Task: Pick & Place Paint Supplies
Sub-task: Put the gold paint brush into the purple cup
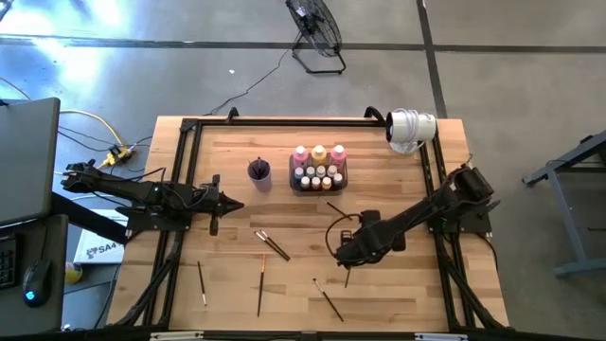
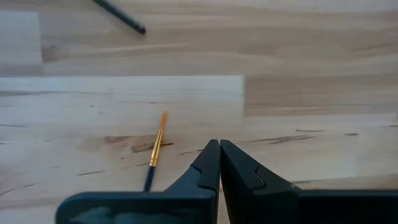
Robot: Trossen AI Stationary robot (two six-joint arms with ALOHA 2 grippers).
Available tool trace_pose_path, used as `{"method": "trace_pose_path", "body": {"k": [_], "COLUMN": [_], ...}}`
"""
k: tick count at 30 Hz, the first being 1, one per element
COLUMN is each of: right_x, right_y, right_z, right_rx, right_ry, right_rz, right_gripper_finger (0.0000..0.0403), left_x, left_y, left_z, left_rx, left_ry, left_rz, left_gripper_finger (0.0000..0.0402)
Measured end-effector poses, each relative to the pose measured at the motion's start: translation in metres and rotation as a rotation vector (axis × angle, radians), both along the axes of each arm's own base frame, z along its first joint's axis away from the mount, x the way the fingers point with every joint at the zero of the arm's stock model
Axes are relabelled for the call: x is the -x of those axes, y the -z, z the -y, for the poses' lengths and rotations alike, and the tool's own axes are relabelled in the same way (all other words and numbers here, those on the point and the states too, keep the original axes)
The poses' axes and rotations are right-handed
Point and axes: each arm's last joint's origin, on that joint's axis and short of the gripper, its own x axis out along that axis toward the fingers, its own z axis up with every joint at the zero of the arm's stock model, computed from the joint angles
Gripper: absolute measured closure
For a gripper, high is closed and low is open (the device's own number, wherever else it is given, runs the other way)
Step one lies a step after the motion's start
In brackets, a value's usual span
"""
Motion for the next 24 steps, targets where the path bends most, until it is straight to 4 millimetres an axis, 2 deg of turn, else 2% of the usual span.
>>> {"method": "trace_pose_path", "body": {"k": [7, 16, 24], "right_x": [-0.003, -0.008, -0.008], "right_y": [0.025, 0.024, 0.024], "right_z": [0.012, 0.026, 0.027], "right_rx": [-0.053, -0.071, -0.109], "right_ry": [-0.036, -0.032, -0.033], "right_rz": [0.165, 0.165, 0.147], "right_gripper_finger": [0.04, 0.04, 0.04], "left_x": [0.0, 0.0, 0.0], "left_y": [0.0, 0.0, 0.0], "left_z": [0.0, 0.0, 0.0], "left_rx": [0.0, 0.0, 0.0], "left_ry": [0.0, -0.001, -0.001], "left_rz": [0.0, 0.0, -0.001], "left_gripper_finger": [0.0401, 0.0401, 0.0401]}}
